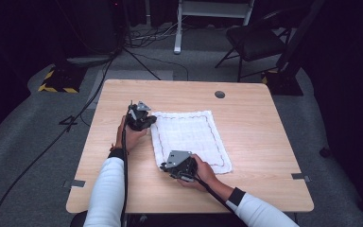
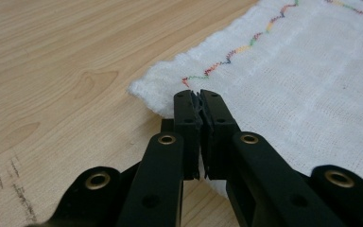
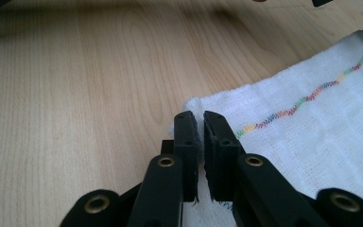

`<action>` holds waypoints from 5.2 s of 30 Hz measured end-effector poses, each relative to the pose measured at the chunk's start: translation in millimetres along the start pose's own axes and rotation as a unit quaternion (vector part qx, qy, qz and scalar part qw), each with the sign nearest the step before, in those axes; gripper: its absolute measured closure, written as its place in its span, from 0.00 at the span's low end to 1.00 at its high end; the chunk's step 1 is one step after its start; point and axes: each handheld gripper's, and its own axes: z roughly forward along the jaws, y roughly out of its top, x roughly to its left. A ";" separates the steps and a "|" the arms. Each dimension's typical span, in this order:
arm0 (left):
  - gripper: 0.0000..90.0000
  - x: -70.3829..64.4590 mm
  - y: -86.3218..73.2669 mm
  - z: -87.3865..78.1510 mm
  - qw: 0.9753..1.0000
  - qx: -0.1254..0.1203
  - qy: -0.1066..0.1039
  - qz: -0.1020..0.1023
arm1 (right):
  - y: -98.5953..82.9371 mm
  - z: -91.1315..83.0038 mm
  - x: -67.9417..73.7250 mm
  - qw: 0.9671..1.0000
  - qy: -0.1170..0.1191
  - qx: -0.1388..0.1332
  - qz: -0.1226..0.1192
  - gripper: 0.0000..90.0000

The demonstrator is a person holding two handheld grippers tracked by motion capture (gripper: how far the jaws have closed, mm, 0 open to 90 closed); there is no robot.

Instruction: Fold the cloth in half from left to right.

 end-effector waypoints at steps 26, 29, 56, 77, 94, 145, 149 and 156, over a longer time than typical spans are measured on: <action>0.96 -28.9 37.2 13.7 0.999 -0.044 -0.010 0.002 | -13.6 -53.9 -23.8 0.998 -0.032 -0.038 0.043 0.94; 0.96 -37.6 49.5 18.0 0.999 -0.050 -0.014 0.009 | -18.9 -65.4 -28.6 0.997 -0.038 -0.044 0.052 0.94; 0.96 -113.3 104.8 76.3 0.995 -0.040 -0.053 0.078 | -80.6 -136.7 -53.7 0.988 -0.099 -0.034 0.112 0.94; 0.57 -141.7 111.8 106.7 0.995 -0.017 -0.042 0.089 | -141.2 -150.0 -62.3 0.977 -0.139 0.032 0.162 0.69; 0.30 -184.8 28.4 25.0 0.976 0.015 -0.143 0.164 | -156.8 -146.2 -76.9 0.979 -0.114 0.061 0.157 0.58; 0.23 -132.1 3.5 -9.2 0.987 0.018 -0.073 0.143 | -121.2 -140.3 -128.6 0.976 -0.131 0.003 0.175 0.47; 0.23 -123.3 23.9 3.8 0.990 0.006 -0.070 0.126 | -112.5 -124.9 -148.6 0.974 -0.146 0.011 0.171 0.47; 0.24 -103.1 51.2 39.5 0.996 0.001 -0.051 0.078 | -100.7 -88.6 -182.1 0.971 -0.156 0.032 0.178 0.49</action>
